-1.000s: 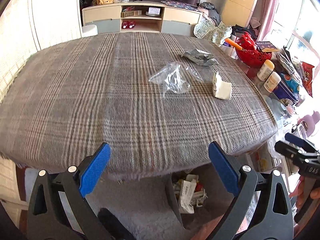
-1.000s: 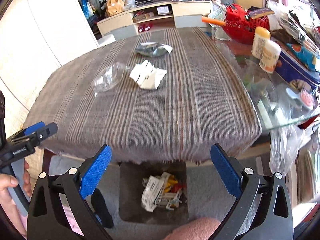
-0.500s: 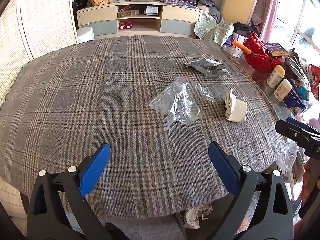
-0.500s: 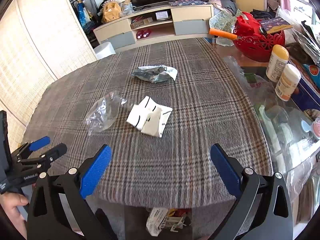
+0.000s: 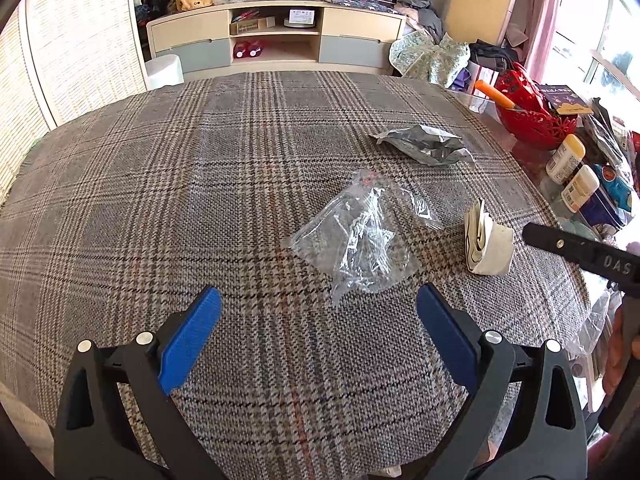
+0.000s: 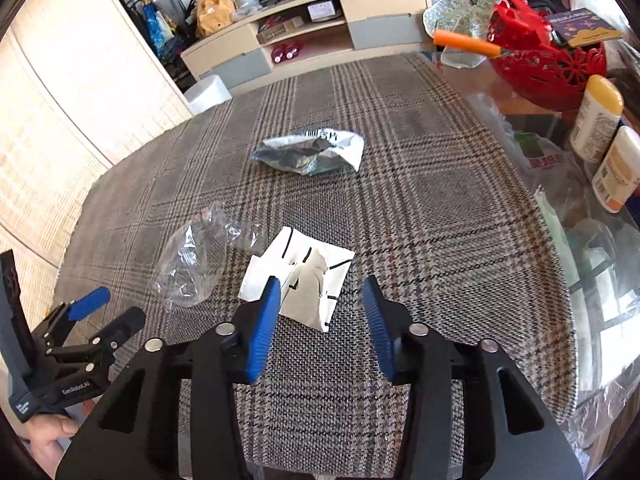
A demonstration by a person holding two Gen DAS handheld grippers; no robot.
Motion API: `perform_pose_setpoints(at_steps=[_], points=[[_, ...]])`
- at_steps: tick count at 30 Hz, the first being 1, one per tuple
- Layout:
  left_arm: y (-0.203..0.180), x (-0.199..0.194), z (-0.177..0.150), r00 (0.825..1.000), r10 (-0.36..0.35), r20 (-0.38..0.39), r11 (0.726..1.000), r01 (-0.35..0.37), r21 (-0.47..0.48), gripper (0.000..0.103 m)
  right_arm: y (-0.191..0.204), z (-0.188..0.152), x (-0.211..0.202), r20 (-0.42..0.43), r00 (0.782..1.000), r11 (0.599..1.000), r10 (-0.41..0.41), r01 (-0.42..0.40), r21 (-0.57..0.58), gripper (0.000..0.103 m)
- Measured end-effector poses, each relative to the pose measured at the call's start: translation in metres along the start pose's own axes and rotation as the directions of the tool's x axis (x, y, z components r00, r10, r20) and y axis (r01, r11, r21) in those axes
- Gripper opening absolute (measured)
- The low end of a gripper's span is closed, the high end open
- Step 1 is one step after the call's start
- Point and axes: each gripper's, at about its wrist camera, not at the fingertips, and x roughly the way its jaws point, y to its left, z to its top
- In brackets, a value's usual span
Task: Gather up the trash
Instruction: 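Grasp the white folded paper with right gripper while left grasps the clear plastic bag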
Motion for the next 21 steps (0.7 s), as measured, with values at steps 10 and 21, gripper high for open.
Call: perform_pose_setpoints(at_steps=[10,21], points=[[-0.004,0.021,0.008,1.0,-0.007,-0.01,1.0,0.007,0.005,0.093,0.003,-0.004,0.036,-0.053,0.998,0.999,0.021,-0.022,-0.024,0.015],[-0.013,0.048,0.021,1.0,-0.003,-0.023,1.0,0.004,0.02,0.082,-0.003,0.02,0.006,0.088,0.994,0.995,-0.058,0.065,-0.076,0.007]])
